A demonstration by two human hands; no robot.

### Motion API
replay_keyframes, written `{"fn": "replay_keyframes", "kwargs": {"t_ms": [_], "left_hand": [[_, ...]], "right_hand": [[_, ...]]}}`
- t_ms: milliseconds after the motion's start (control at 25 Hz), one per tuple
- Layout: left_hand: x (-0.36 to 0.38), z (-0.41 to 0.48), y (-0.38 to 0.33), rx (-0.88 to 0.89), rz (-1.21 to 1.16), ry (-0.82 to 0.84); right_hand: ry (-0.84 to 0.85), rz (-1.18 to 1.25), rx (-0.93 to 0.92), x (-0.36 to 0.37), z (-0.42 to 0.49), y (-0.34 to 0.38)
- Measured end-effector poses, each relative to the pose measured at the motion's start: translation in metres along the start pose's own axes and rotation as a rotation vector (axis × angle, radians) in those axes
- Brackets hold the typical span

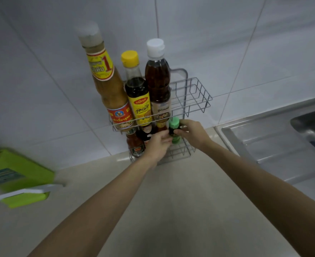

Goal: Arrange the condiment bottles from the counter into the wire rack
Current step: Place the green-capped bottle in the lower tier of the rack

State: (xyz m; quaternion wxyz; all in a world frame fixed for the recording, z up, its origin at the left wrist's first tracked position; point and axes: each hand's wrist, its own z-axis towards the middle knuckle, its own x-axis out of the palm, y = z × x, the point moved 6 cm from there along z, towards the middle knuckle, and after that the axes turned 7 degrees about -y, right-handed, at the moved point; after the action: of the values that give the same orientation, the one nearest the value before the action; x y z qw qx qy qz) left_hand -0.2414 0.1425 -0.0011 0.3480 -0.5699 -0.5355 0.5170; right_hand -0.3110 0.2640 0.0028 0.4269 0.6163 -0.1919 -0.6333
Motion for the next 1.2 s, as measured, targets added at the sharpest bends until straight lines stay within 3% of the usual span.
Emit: {"fn": "replay_keyframes", "kwargs": {"t_ms": [240,520,920,1080,1200], "left_hand": [[0.008,0.012,0.006,-0.083,0.052,0.029],[0.018,0.021,0.011,-0.118,0.181,0.098],[0.013,0.023,0.015,-0.126,0.243,0.064],[0.004,0.025,0.023,-0.16,0.298,0.046],[-0.001,0.013,0.019,-0.168,0.319,0.05]], "right_hand": [[0.118,0.141,0.005,0.006,0.013,-0.016],[0.098,0.076,0.021,0.021,0.02,-0.036],[0.047,-0.013,0.015,0.027,0.022,-0.044],[0.007,0.08,0.078,0.027,0.014,-0.039],[0.013,-0.071,0.063,0.026,0.007,-0.034]]}}
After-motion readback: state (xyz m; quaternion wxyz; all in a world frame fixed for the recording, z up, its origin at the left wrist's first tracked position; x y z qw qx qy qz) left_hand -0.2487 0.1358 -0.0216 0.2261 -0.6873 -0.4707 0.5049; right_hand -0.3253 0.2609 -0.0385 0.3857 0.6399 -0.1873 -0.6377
